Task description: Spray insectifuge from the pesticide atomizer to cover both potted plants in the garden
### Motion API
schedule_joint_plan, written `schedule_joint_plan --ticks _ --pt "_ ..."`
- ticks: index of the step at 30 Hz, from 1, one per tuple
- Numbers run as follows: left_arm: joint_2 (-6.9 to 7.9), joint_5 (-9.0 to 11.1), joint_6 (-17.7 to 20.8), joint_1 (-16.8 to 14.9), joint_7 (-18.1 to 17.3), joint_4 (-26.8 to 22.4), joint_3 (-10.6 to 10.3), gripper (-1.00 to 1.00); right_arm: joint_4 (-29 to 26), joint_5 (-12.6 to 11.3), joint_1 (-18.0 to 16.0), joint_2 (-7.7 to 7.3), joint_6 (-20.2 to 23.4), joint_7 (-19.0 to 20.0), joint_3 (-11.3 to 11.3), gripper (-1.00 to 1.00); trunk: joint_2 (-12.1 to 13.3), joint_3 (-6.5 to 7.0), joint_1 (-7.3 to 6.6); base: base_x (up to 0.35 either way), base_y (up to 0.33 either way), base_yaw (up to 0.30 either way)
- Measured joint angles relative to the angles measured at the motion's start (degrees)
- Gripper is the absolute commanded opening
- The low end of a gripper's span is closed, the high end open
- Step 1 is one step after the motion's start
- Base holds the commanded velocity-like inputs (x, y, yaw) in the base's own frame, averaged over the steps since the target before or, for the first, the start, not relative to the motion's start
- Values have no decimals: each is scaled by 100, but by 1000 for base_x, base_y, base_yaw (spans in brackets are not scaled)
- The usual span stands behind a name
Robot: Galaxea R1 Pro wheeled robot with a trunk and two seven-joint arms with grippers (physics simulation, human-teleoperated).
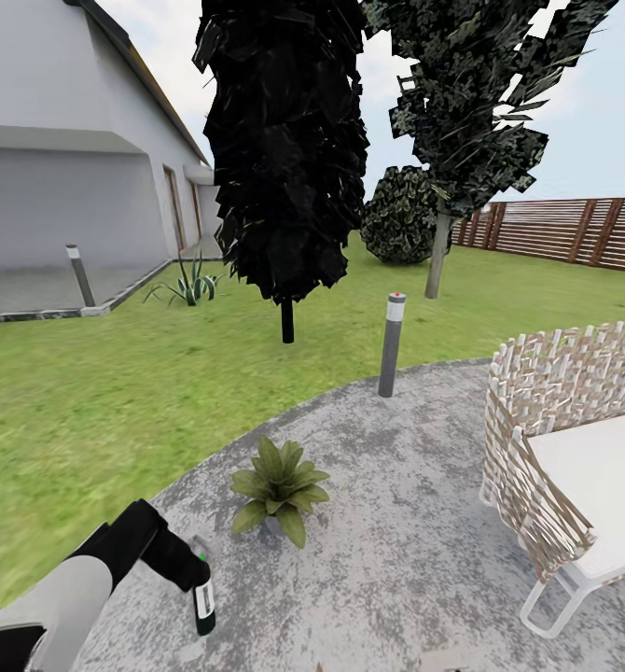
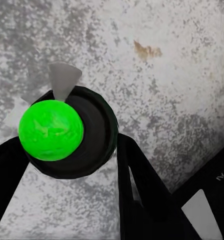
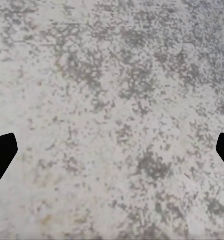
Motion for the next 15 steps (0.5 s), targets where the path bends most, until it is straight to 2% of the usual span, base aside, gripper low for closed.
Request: schedule_joint_plan --ticks 7,10,12,13,15 --pt "-7 -32 133 -46 -146 -96 -14 -100 -3 -5 3 -2 6 -5 -3 100 0 0 0 0 0 0" --pt "-22 -26 616 -63 -148 -142 -30 -100 -10 1 4 -4 6 0 -4 100 0 0 0 0 0 0" --pt "-85 -27 1006 -122 -141 -163 -37 -100 -12 2 4 -10 6 1 -6 100 0 0 0 0 0 0" --pt "-124 -31 1212 -171 -139 -175 -43 -100 -12 0 2 -44 5 -3 -8 100 0 0 0 0 0 0" --pt "-149 -45 1344 -215 -136 -188 -52 -100 -12 -11 1 -127 1 -6 -10 100 0 0 0 0 0 0"
